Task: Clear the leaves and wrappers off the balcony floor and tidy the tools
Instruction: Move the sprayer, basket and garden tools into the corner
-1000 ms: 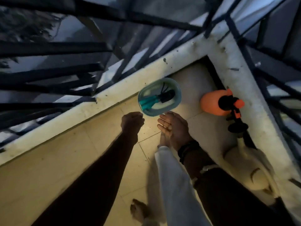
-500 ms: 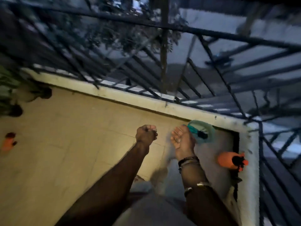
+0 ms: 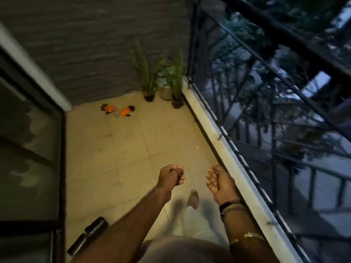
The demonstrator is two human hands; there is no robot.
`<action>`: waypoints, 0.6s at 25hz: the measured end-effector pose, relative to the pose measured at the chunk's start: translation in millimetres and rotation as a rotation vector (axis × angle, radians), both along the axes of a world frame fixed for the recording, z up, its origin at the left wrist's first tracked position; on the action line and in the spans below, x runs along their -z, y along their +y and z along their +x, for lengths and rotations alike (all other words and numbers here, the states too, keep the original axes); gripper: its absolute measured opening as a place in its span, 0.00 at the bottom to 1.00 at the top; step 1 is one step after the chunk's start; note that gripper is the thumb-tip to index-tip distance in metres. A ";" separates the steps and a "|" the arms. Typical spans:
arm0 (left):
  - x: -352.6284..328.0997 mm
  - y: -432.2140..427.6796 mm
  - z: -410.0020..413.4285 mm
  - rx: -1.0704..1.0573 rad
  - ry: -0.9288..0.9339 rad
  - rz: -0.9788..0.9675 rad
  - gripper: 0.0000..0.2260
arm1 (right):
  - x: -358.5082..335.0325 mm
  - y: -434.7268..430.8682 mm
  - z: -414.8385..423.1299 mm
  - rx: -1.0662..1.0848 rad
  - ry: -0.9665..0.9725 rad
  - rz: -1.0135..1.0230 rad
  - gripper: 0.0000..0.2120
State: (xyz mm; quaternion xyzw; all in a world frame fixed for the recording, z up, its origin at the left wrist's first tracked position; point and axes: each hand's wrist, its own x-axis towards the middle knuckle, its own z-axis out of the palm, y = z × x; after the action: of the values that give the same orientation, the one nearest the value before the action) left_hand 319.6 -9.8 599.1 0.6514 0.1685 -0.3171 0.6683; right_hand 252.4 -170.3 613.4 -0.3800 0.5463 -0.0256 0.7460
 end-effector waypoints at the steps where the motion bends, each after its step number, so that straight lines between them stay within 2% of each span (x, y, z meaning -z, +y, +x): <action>1: 0.5 9.1 24.8 -0.073 -0.003 -0.002 0.03 | 0.2 4.5 32.6 -0.057 -0.011 -0.004 0.15; 6: -5.3 42.6 152.3 -0.364 -0.028 -0.031 0.04 | -10.8 25.1 192.6 -0.348 -0.049 -0.024 0.16; 15: -16.8 113.6 363.2 -0.753 -0.059 -0.068 0.03 | -30.4 110.1 456.9 -0.747 -0.118 -0.039 0.04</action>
State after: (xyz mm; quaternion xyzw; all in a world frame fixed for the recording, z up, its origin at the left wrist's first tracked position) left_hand 682.8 103.8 616.0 0.5304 0.3663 -0.0359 0.7637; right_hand 709.3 -60.2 643.8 -0.5651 0.3257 0.2157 0.7267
